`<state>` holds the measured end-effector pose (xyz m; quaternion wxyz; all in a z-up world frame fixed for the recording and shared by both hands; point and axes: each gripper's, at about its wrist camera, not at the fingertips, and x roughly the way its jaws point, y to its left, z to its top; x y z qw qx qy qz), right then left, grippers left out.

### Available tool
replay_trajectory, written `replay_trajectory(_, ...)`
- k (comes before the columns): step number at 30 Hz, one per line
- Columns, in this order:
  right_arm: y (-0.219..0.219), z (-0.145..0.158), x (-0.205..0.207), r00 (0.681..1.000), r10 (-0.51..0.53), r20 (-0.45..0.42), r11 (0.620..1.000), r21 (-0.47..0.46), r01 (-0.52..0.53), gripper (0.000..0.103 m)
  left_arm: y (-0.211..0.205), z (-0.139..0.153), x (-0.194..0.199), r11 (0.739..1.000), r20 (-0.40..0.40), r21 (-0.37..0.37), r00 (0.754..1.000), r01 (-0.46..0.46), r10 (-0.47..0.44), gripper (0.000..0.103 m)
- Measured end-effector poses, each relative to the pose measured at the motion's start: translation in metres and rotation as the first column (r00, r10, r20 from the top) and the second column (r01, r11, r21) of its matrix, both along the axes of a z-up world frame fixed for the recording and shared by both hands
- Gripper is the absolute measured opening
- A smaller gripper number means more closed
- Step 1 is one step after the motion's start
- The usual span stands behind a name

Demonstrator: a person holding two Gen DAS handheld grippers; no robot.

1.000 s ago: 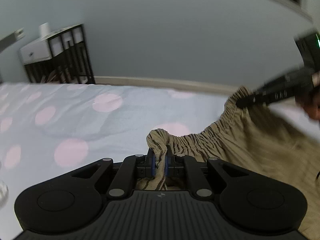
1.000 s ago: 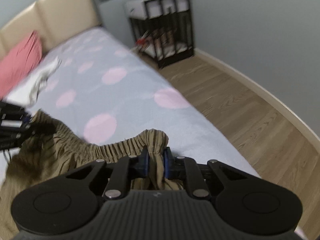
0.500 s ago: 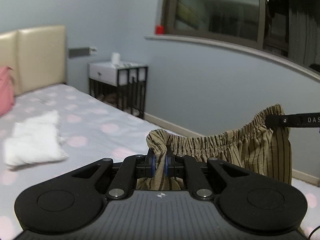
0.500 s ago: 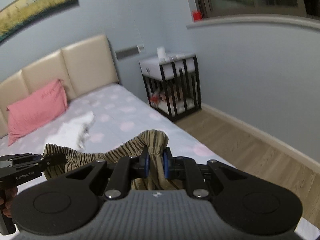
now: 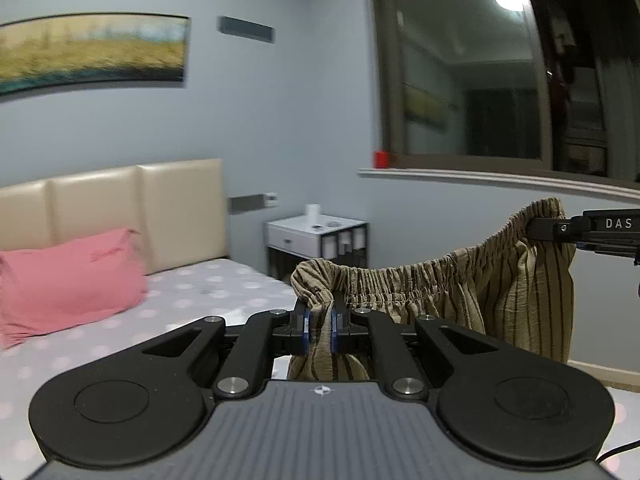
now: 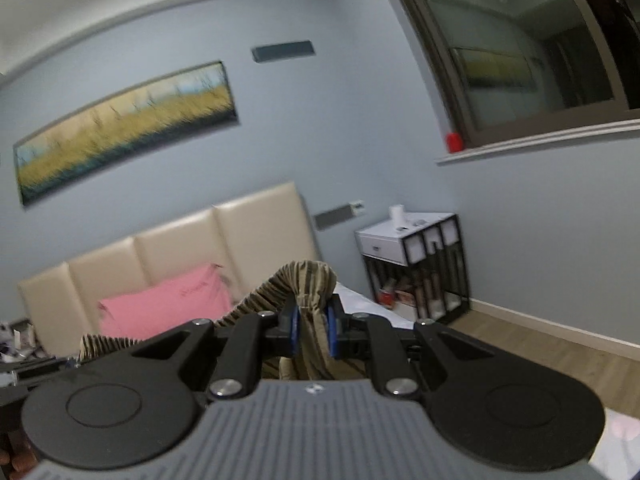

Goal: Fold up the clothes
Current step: 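Lift the waistband with both grippers, holding the trousers up off the bed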

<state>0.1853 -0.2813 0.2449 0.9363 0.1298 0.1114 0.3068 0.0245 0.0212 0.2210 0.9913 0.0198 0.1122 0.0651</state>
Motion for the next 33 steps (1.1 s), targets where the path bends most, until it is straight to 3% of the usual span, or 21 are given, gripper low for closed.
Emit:
replay_trajectory(9,0.034,0.050,-0.105,0.983,0.163,0.085,0.986,0.022,-0.165,0.015,-0.006,0.047,-0.122,0.973,0.011,0.110,0.980,-0.201,0.201,0.009)
replay_trajectory(18,0.056,0.060,-0.174,0.945,0.326,0.026,0.945,0.013,-0.326,0.015,-0.004,0.065,-0.202,0.932,-0.027,0.113,0.936,-0.346,0.351,0.011)
replay_trajectory(23,0.071,0.067,-0.200,0.925,0.379,-0.030,0.925,-0.001,-0.379,0.015,0.007,0.072,-0.227,0.907,-0.068,0.118,0.908,-0.405,0.414,0.014)
replay_trajectory(27,0.088,0.080,-0.213,0.911,0.411,-0.037,0.909,-0.066,-0.412,0.015,0.019,0.074,-0.236,0.884,-0.116,0.146,0.880,-0.443,0.460,0.014)
replay_trajectory(33,0.136,0.068,-0.213,0.933,0.359,-0.027,0.913,-0.198,-0.357,0.015,0.059,0.044,-0.199,0.881,-0.180,0.185,0.866,-0.436,0.467,0.017)
